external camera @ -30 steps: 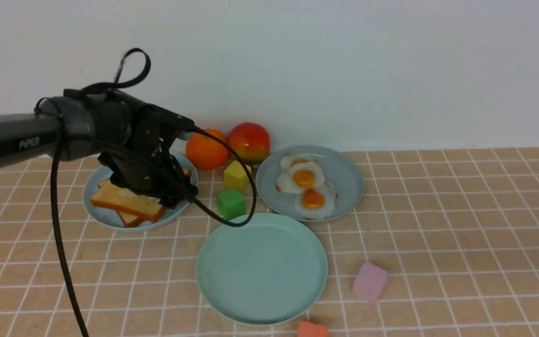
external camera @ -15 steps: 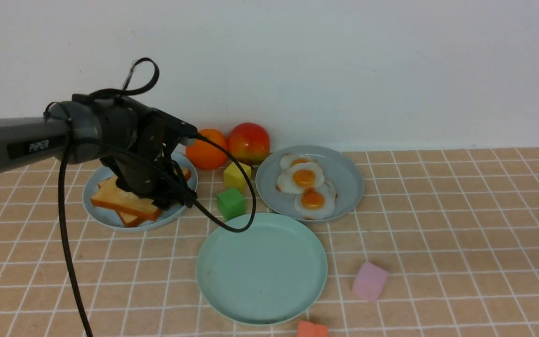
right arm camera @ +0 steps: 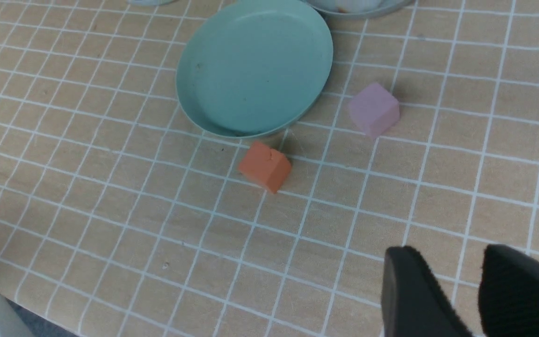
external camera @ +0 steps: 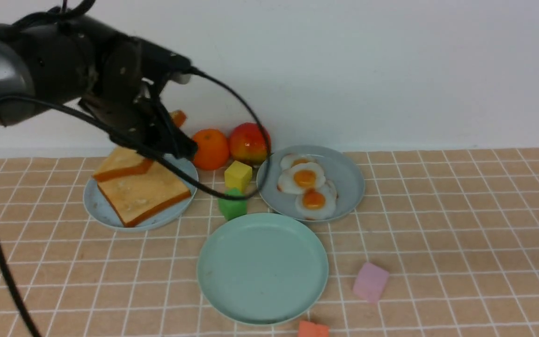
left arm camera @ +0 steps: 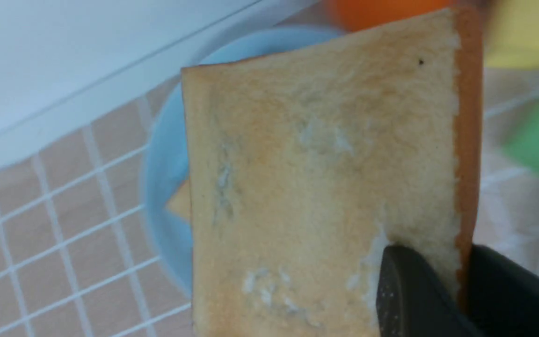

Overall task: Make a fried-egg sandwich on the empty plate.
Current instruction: Use the left arm to put a slice of bread into the empty plate in the middle

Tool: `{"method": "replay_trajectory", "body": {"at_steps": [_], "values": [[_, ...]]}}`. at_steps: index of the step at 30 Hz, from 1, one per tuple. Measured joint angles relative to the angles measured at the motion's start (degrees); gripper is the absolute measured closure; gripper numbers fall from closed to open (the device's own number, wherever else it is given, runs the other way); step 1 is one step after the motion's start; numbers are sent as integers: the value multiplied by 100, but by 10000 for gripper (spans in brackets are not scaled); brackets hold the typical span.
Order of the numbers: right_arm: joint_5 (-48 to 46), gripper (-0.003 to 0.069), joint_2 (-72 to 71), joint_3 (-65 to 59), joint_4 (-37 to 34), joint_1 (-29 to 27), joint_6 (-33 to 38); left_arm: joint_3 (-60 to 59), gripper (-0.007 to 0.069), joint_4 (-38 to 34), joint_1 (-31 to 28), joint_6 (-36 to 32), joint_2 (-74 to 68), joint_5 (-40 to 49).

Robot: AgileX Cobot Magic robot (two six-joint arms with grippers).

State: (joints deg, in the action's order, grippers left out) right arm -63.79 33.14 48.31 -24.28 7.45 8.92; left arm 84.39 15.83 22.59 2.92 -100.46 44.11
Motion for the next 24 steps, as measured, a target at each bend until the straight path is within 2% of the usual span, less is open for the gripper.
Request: {"method": "replay_trajectory", "body": {"at_steps": [5, 6, 12, 18, 24], "values": [[-1, 419, -291, 0, 182, 0, 0, -607, 495, 18, 1133, 0, 410, 31], [-1, 419, -291, 0, 184, 0, 0, -632, 495, 18, 1176, 0, 417, 26], [-120, 419, -586, 0, 306, 0, 0, -1471, 495, 165, 2309, 10, 188, -602], [-197, 419, -626, 0, 306, 0, 0, -1521, 495, 517, 2481, 196, -204, -1101], [-294, 419, -626, 0, 310, 0, 0, -1521, 495, 769, 2481, 317, -544, -1061]]}}
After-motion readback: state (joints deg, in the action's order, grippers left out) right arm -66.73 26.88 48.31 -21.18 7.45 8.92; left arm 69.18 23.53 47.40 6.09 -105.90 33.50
